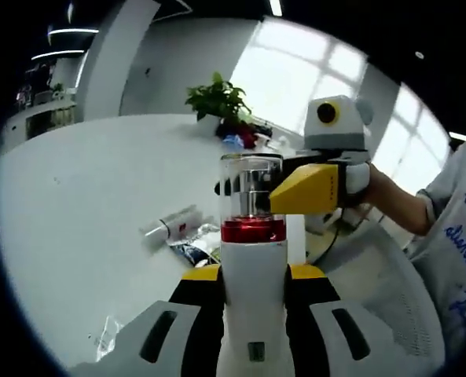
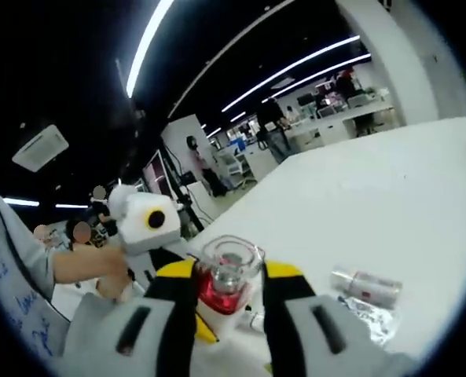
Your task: Arrange the skincare products in the storage area until every visible bottle or jar stands upright without overlapping.
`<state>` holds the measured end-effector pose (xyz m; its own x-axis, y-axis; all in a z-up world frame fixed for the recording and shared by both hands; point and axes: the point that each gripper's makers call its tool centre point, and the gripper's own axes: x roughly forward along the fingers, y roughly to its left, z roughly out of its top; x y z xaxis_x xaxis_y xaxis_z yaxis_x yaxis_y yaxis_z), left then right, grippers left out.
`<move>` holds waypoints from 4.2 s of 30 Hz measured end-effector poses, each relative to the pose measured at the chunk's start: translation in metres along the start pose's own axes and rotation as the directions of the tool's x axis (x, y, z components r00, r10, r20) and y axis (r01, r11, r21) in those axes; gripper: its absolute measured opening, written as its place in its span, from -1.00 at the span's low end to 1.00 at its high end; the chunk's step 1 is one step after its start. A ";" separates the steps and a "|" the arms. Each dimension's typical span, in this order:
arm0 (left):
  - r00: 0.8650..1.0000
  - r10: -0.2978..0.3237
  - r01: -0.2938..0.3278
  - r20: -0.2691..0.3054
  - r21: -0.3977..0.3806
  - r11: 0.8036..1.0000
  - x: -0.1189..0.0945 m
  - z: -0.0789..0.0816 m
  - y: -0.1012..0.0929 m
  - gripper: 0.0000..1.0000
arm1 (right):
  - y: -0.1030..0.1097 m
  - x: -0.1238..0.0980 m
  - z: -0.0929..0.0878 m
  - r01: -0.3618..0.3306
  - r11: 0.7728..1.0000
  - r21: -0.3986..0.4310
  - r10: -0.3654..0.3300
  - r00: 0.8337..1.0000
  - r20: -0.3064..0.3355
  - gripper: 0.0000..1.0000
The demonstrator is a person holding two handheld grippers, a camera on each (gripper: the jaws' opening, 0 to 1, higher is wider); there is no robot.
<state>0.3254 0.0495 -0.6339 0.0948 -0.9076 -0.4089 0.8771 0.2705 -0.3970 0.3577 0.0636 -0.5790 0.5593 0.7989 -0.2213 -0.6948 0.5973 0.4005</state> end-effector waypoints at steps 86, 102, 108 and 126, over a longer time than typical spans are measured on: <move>0.982 0.100 -0.055 -0.161 0.264 0.963 0.085 0.014 0.040 -0.50 | -0.073 -0.020 0.001 0.245 0.937 -0.247 -0.263 0.964 -0.040 -0.43; 0.978 0.120 -0.052 -0.168 0.362 0.931 0.086 0.010 0.034 -0.50 | -0.060 -0.034 -0.005 0.237 0.916 -0.323 -0.253 0.967 -0.009 -0.43; 0.982 0.115 -0.050 -0.150 0.381 0.923 0.086 0.008 0.029 -0.50 | -0.055 -0.037 -0.008 0.250 0.904 -0.347 -0.270 0.963 -0.009 -0.43; 0.987 0.118 -0.060 -0.106 0.439 0.897 0.087 0.005 0.020 -0.46 | -0.050 -0.044 -0.013 0.307 0.879 -0.363 -0.329 0.944 0.002 -0.43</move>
<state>0.3536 -0.0255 -0.6732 0.1470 -0.8303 -0.5376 0.9873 0.1561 0.0289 0.3620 -0.0005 -0.6007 0.7579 0.5576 -0.3386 -0.6034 0.7965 -0.0390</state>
